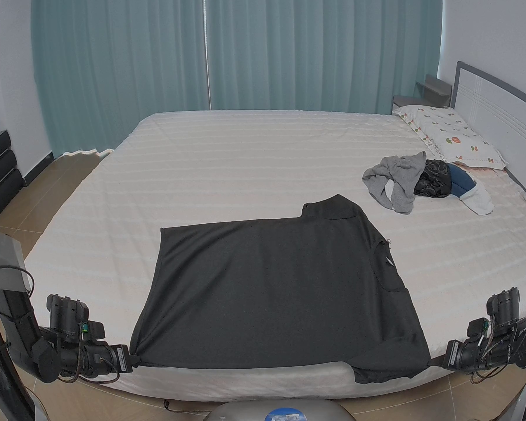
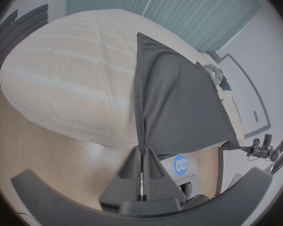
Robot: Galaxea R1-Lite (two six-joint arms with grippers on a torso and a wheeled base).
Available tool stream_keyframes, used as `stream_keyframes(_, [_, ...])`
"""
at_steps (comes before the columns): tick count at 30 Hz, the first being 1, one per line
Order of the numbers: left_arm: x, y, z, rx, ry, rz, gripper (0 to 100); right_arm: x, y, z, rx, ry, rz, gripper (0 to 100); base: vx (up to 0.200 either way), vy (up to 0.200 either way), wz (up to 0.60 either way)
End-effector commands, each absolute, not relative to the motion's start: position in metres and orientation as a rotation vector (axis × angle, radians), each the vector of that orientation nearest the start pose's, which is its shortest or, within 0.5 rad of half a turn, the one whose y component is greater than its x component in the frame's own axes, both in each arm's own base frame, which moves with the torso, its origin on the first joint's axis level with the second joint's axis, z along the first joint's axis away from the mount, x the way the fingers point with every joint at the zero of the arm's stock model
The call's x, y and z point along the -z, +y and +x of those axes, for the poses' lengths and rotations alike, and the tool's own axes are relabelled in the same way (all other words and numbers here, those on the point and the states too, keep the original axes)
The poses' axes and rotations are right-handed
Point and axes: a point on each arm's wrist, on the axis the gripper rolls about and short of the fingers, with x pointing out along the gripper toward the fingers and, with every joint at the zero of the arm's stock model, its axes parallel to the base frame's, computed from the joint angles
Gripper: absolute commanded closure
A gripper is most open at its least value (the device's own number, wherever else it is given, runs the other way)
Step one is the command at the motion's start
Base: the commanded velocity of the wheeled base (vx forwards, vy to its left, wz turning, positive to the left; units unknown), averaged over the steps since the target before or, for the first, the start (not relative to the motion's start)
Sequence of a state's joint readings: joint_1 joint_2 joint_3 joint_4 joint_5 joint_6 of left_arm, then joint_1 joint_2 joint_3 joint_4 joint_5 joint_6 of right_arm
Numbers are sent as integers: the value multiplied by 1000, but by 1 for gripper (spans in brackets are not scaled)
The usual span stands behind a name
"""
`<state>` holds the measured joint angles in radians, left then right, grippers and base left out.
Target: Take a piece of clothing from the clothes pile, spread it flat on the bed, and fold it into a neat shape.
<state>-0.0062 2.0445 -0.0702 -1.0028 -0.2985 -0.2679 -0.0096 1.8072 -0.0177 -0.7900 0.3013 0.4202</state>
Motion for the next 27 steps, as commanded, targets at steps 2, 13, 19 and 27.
stream_keyframes(2, [8, -8, 186, 153, 1020, -346, 100, -29, 5, 150, -63, 1013, 529, 100, 0, 0, 0])
stream_keyframes(13, [0, -9, 172, 110, 1033, -255, 100, -39, 7, 129, -90, 1058, 477, 100, 0, 0, 0])
stream_keyframes(19, [-10, -11, 164, 117, 1042, -247, 100, -42, 6, 122, -92, 1063, 463, 100, 0, 0, 0])
stream_keyframes(27, [-29, -15, 180, 72, 995, -204, 100, -55, 5, 141, -109, 975, 461, 100, 0, 0, 0])
